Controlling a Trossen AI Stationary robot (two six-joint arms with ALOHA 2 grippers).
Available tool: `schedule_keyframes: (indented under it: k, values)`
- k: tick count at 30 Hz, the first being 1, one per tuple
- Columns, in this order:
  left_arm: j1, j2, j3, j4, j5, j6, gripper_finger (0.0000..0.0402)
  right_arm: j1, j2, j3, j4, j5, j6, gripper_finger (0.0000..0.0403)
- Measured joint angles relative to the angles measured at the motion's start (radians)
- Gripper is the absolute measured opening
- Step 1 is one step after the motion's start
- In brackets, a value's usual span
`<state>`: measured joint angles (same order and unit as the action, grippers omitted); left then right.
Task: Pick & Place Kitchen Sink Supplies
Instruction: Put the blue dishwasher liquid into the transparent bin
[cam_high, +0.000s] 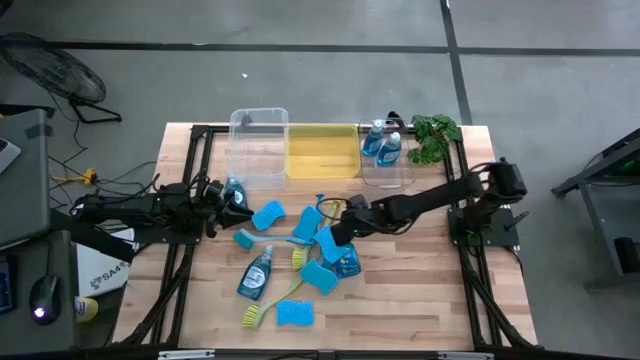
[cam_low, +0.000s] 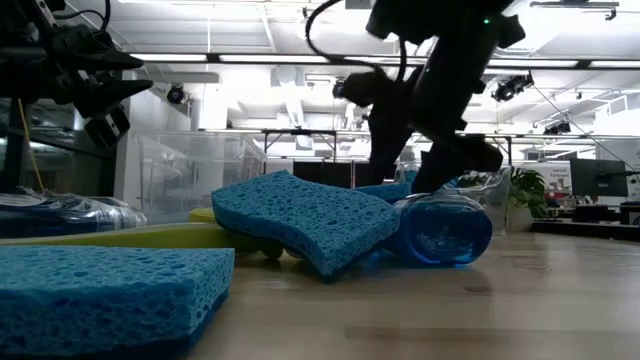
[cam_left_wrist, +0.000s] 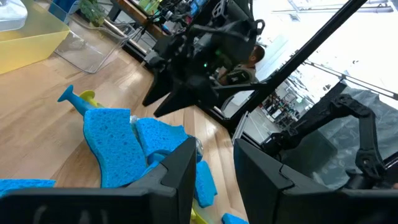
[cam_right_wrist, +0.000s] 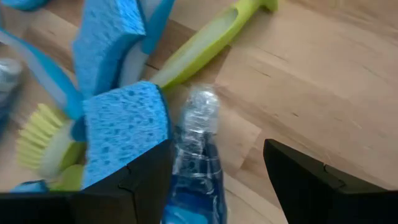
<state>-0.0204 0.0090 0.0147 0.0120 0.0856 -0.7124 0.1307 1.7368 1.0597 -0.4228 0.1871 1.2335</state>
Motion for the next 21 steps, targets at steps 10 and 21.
schedule_keyframes:
  k: [10, 21]
  values:
    - [0.000, 0.000, 0.000, 0.000, 0.000, 0.000, 0.0105, 0.000, 0.086, 0.087, -0.052, -0.014, -0.027, 0.0244]
    - [0.000, 0.000, 0.000, 0.000, 0.000, 0.000, 0.0105, -0.007, 0.155, 0.140, -0.052, -0.057, -0.036, 0.0244]
